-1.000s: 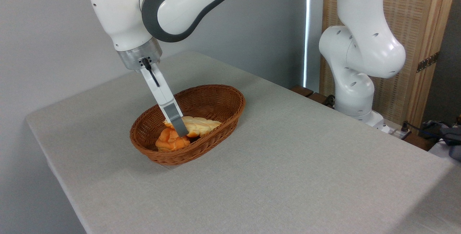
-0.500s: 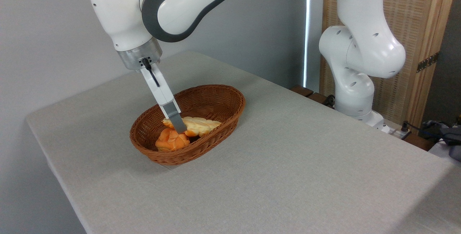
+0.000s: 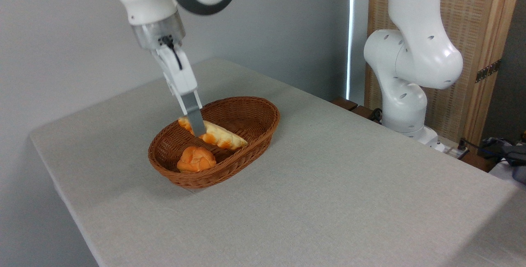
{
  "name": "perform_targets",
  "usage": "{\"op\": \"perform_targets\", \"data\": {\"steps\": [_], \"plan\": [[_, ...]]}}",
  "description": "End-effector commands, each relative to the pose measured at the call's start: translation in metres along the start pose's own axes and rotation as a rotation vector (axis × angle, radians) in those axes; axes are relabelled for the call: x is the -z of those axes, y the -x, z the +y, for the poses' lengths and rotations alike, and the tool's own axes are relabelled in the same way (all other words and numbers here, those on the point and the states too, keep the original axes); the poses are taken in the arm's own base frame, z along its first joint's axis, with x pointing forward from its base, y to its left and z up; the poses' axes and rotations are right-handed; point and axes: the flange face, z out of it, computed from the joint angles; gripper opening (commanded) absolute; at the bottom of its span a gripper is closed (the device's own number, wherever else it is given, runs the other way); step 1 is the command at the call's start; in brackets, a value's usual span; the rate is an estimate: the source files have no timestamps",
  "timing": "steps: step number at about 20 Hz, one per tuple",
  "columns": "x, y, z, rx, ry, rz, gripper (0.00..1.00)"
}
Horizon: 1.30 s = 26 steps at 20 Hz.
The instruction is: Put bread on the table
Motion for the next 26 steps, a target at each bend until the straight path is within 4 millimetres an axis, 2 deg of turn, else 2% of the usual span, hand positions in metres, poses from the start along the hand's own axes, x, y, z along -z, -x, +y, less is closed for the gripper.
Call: {"op": "perform_targets", "data": {"steps": [1,3,4,5,7,9,10,11,12,17,24,26], "plan": [[0.037,0.043,-0.003,0.071,0.004,-0.007,0.37],[0.057,0.065,-0.013,0.115,0.0,0.019,0.37],[0.061,0.071,-0.016,0.127,-0.002,0.022,0.37],[0.062,0.075,-0.019,0.136,-0.006,0.023,0.38],[0.063,0.096,-0.038,0.175,-0.018,0.025,0.4],[0.062,0.106,-0.052,0.195,-0.051,0.028,0.42],[0.059,0.113,-0.063,0.214,-0.069,0.03,0.48],[0.051,0.119,-0.074,0.231,-0.065,0.027,0.69],[0.046,0.119,-0.08,0.235,-0.065,0.022,1.0],[0.036,0.115,-0.088,0.235,-0.077,0.02,1.0],[0.037,0.115,-0.088,0.239,-0.077,0.022,1.0],[0.044,0.117,-0.086,0.24,-0.083,0.036,1.0]]}}
